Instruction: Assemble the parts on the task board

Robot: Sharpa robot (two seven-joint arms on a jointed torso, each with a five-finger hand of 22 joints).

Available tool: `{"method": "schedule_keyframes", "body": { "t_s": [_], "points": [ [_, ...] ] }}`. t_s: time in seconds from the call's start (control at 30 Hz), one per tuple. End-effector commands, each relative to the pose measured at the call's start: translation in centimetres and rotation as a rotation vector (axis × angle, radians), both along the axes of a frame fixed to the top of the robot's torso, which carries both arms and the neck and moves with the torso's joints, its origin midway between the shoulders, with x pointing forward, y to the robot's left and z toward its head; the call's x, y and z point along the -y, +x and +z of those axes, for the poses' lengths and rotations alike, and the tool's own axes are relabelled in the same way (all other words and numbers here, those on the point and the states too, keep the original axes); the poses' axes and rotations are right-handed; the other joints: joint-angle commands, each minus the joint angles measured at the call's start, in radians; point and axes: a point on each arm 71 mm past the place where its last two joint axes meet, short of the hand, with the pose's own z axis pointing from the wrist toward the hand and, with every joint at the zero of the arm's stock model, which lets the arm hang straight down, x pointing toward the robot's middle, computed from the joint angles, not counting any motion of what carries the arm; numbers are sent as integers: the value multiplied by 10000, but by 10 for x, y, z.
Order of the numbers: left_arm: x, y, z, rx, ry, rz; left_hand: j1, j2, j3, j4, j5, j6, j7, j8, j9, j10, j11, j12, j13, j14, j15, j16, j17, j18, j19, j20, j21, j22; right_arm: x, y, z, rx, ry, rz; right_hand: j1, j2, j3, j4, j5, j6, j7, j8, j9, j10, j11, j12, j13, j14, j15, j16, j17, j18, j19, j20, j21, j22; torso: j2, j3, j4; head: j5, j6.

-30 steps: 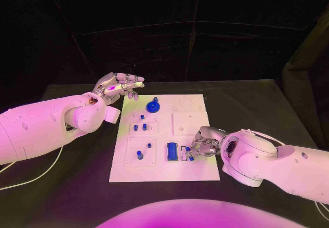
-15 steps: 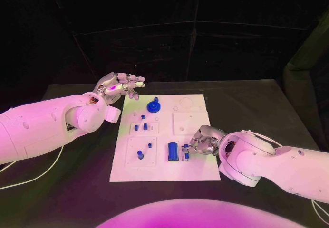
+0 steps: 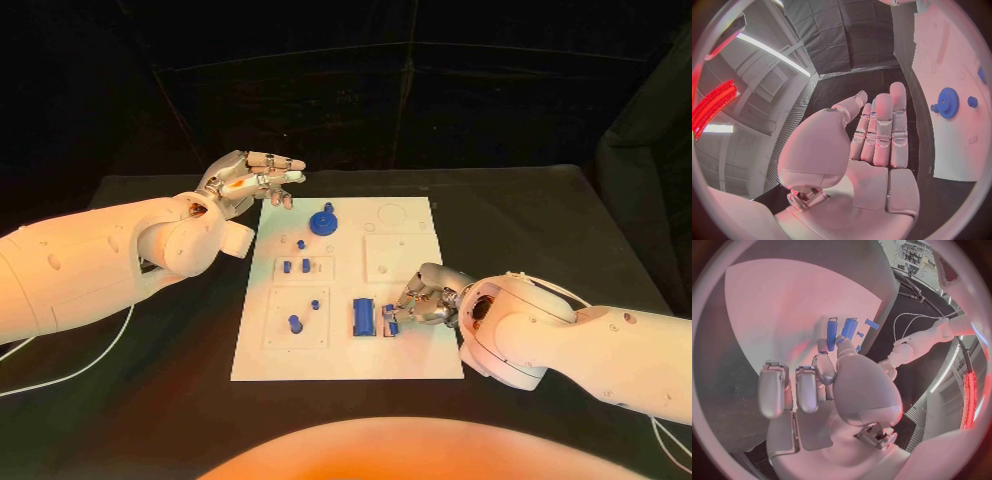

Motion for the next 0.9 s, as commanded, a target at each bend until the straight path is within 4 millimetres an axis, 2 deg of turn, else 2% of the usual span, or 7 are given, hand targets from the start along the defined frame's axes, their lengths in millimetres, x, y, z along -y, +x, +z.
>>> {"method": "schedule_keyframes", "body": {
  "t_s": [0.03, 0.5, 0.67, 0.9],
  "points": [
    [1, 0, 1, 4, -89, -124, 26, 71, -45, -25, 5, -66, 2, 23, -8, -58, -2, 42, -14, -54, -18, -32, -7, 62, -62, 40, -55, -9, -1, -2, -3, -460, -435, 124, -28, -71, 21, 66, 59, 60, 23, -61, 2, 56, -26, -11, -3, 770, -92, 39, 1215, -80, 154, -71, 21, 479, -7, -1, -3, 12, -11],
    [1, -1, 1, -4, -86, -124, 26, 71, -45, -25, 5, -66, 2, 23, -8, -58, -2, 42, -14, -54, -18, -32, -7, 62, -62, 40, -55, -9, -2, -1, -3, -401, -550, 175, -211, -137, -5, 266, -23, 116, 27, -103, 27, 58, -18, -48, -8, 765, -88, 29, 1204, -83, 156, -69, 24, 491, -6, -4, 3, 26, -20],
    [1, -1, 1, -6, -87, -127, 26, 71, -45, -25, 5, -66, 2, 23, -8, -58, -2, 42, -14, -54, -18, -32, -7, 62, -62, 40, -55, -9, -2, 0, -3, -322, -541, 140, -453, -186, -118, 490, 60, 152, 35, -137, 53, 78, -5, -41, 10, 764, -77, 27, 1205, -83, 156, -60, 22, 493, -8, -3, -3, 29, -11],
    [1, -1, 1, -10, -86, -130, 23, 75, -54, -27, 4, -70, 3, 32, -5, -67, 1, 59, -14, -81, -13, -47, -20, 61, -78, 46, -71, -18, -3, 0, -2, -173, -541, 127, -740, -112, -264, 820, 99, 249, 12, -137, 111, 112, -14, 2, 55, 769, -78, 39, 1226, -85, 162, -54, 29, 511, -3, -1, 1, 20, -3]
  ]
}}
